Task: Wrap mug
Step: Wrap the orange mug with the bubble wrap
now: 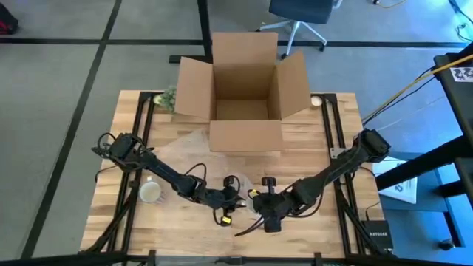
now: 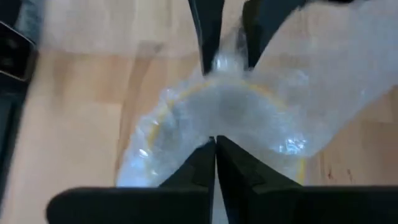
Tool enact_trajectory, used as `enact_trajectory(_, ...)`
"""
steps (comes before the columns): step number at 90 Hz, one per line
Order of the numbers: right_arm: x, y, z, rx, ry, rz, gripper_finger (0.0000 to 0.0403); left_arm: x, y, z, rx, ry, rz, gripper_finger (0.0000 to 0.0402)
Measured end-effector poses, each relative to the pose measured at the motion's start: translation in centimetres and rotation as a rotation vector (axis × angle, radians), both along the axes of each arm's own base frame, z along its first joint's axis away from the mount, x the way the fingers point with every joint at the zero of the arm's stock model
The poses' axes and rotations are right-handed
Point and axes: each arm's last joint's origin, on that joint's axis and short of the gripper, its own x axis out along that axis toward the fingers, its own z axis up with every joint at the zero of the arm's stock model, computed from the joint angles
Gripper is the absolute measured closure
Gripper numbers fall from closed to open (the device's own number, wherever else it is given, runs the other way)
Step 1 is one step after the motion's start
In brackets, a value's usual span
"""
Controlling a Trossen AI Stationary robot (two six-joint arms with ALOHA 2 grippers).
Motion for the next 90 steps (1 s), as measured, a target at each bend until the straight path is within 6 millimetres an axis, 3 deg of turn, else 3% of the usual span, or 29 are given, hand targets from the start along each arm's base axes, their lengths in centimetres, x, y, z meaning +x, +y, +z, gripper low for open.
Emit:
enact_trajectory(12,-0.7,0.7,3.2,-0.007,0.05,-0.001,0.0402,-0.3,0.0,0.1,0.015,0.02,-0.003,0.0362)
enact_trajectory(26,-2.9,2.7,6.2,-0.004,0.058,-0.042,0.0402,-0.3,-0.1,0.2,0.035,0.022,-0.007,0.0362)
enact_trajectory(41,-6.0,5.7,5.9,-0.019,-0.018,-0.145,0.0402,-0.3,-0.1,0.2,0.04,0.021,-0.011,0.0362)
enact_trajectory(53,-7.5,6.8,5.2,-0.048,-0.092,-0.219,0.0402,-0.3,-0.1,0.2,0.041,0.02,-0.012,0.0362)
enact_trajectory(63,-7.8,5.9,5.0,-0.136,-0.093,-0.276,0.0402,-0.3,-0.2,0.2,0.041,0.019,-0.013,0.0362)
enact_trajectory(81,-6.8,0.9,4.2,-0.373,0.036,-0.456,0.0402,-0.4,-0.3,0.2,0.044,0.019,-0.018,0.0362)
enact_trajectory(90,-5.5,-1.0,2.7,-0.353,0.109,-0.421,0.0402,-0.4,-0.3,0.2,0.044,0.017,-0.019,0.0362)
